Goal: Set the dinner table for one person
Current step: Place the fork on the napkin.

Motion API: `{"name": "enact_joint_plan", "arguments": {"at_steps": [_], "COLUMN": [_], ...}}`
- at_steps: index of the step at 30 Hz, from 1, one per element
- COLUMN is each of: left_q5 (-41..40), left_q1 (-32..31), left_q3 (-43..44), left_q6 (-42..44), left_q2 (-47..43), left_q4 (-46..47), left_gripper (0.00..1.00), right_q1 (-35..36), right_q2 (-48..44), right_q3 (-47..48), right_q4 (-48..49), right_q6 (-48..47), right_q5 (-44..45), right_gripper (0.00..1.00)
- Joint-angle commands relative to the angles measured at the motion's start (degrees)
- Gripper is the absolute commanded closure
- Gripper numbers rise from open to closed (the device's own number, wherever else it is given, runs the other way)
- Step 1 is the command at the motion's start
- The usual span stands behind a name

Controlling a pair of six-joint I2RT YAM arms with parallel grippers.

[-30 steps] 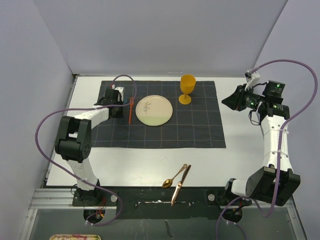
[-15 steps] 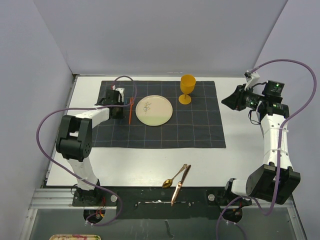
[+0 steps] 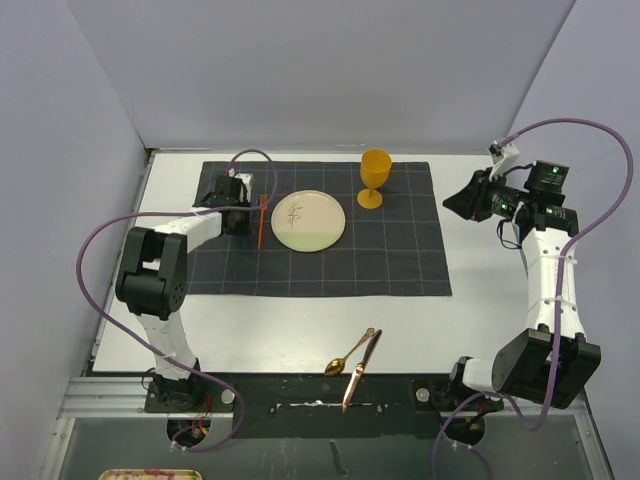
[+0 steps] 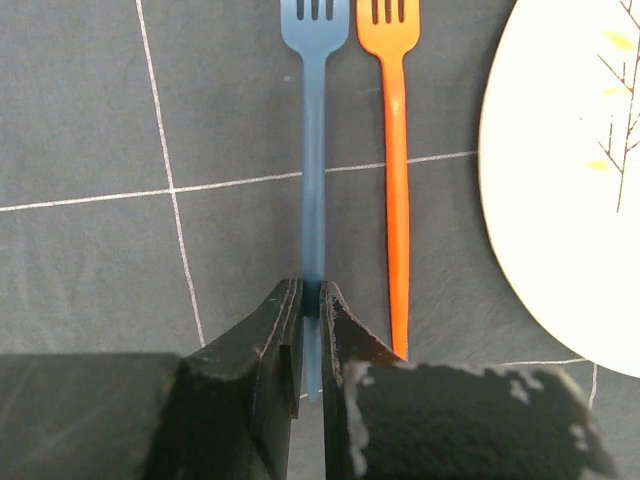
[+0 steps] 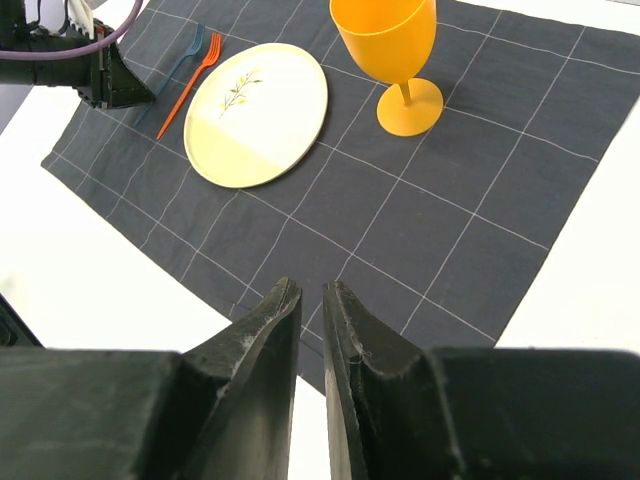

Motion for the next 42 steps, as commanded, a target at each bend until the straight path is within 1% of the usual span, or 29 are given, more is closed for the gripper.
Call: {"name": "enact_joint_plan", "arguments": {"at_steps": [1, 21, 41, 42], "left_q5": [0.26, -0.93, 0.41, 0.50], "left_q1": [-0.28, -0.34, -0.14, -0.12], "left_q3": [2.99, 3.55, 4.20, 4.28], "left_q6": [0.45, -0.76, -1.04, -0.97], "left_q2": [0.87, 2.01, 2.61, 2.58], "left_q4": [0.91, 0.65, -0.76, -0.75], "left_gripper": [1.00, 1.00, 1.00, 0.98], "right_q1": [-0.56, -0.57, -0.52, -0.50], "right_q2": [0.12, 0.49, 0.56, 0.58], "right_q3": [2.29, 3.21, 3.74, 3.86], "right_q4": [1.11, 0.50, 0.41, 0.41], "right_q6": [-0.16, 0.23, 0.45, 0.47], "right_q5": [-1.27, -2.00, -3.09, -3.06], "right_gripper": [0.83, 0.83, 0.83, 0.83]}}
